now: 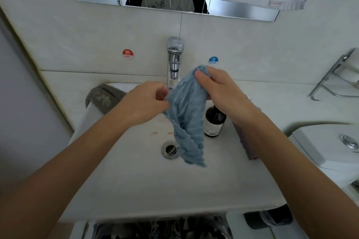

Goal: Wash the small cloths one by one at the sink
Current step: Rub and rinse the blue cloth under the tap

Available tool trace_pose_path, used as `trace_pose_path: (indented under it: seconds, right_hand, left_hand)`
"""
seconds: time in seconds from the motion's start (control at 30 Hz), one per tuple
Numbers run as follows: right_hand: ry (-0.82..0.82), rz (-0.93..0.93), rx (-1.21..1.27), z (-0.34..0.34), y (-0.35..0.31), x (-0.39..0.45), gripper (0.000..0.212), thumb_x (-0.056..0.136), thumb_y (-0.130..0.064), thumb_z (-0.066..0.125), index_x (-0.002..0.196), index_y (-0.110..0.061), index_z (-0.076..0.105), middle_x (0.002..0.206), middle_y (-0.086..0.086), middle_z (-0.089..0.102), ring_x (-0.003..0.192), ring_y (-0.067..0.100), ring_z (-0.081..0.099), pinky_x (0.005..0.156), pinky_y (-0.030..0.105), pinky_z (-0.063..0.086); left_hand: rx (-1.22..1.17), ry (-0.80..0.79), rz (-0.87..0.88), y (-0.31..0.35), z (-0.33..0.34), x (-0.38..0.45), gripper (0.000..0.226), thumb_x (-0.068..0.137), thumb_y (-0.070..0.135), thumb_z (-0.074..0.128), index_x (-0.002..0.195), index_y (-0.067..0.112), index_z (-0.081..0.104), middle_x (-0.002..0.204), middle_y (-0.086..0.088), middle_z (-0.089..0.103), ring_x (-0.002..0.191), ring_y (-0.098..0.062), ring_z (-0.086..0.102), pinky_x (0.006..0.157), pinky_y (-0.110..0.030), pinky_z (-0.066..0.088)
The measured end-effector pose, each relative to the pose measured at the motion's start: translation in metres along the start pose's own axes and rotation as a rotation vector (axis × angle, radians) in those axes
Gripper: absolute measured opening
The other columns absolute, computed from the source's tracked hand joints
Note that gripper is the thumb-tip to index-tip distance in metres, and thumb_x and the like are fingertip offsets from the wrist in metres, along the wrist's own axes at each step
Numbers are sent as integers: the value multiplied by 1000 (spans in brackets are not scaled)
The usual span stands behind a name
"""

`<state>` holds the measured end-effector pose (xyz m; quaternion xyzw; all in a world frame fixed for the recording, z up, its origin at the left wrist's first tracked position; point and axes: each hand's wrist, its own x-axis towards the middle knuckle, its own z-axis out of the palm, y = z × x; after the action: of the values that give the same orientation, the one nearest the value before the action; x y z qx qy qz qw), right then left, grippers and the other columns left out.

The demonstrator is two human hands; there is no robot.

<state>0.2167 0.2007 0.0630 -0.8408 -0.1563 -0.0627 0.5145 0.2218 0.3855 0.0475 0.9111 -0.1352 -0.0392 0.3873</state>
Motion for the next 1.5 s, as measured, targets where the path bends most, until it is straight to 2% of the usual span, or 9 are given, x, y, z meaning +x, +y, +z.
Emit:
trace_pose_path:
  seconds: [0.2,0.37,0.5,0.67,0.83,0.93,1.1,1.27,1.5]
  right_hand:
    - [27,63,161,-8,-7,-2,25,105,-20,40,101,-1,57,94,5,62,86,12,61,83,34,55]
    - [4,53,123,-18,2,-6,17,99,-11,53,110,1,59,103,11,71,94,20,71,82,32,59]
    - [70,48,192,-32,10,-12,9,96,-2,56,95,-7,64,76,-7,71,71,6,69,61,18,53]
    - [65,104,119,-40,18,-15,22,99,-17,55,82,-11,66,74,-5,68,70,7,64,61,19,50]
    - [156,309,317,-36,21,-17,36,102,-35,48,89,-13,73,89,2,77,86,15,72,81,30,57]
    - [146,372,336,-31,21,-20,37,102,-36,48,99,-8,73,97,6,76,92,20,71,83,32,56]
    - [167,395,400,-27,15,-18,33,101,-35,49,89,-10,66,72,-3,68,65,7,63,52,18,50]
    - [157,411,309,-33,24,-19,34,101,-39,48,93,-13,69,91,-1,71,83,10,65,71,23,52]
    - [48,367,387,-40,35,-26,32,82,-28,68,105,-5,68,100,4,75,98,21,70,80,28,57]
  left_hand:
    - [-30,-228,-80,-8,25,-1,13,88,20,63,91,7,68,87,-2,71,84,-15,68,80,-35,56]
    - [-259,-117,-139,-14,24,0,11,91,14,59,93,12,69,88,1,71,85,-11,66,76,-28,47]
    - [-390,35,-191,-20,0,2,14,94,15,55,87,13,67,83,-2,72,87,-19,68,84,-37,53]
    - [-541,158,-219,-20,-20,4,21,95,15,53,76,18,60,59,8,59,58,-8,54,54,-22,39]
    - [-365,243,-173,-27,-27,5,18,95,23,55,78,24,58,78,-1,58,73,-16,49,63,-31,38]
    - [-342,176,-129,-22,-20,0,16,97,30,53,84,24,58,76,-1,60,67,-15,51,53,-28,37]
    - [-161,-30,-102,-22,-12,-6,25,85,47,64,96,24,63,87,6,65,74,-7,58,59,-24,40]
    - [129,-316,-3,-33,-26,-7,19,82,21,74,72,9,63,65,-1,56,51,-8,50,50,-20,38]
    - [-372,-119,-95,-44,-41,-3,8,83,14,69,76,14,70,70,5,68,72,-10,66,65,-18,52]
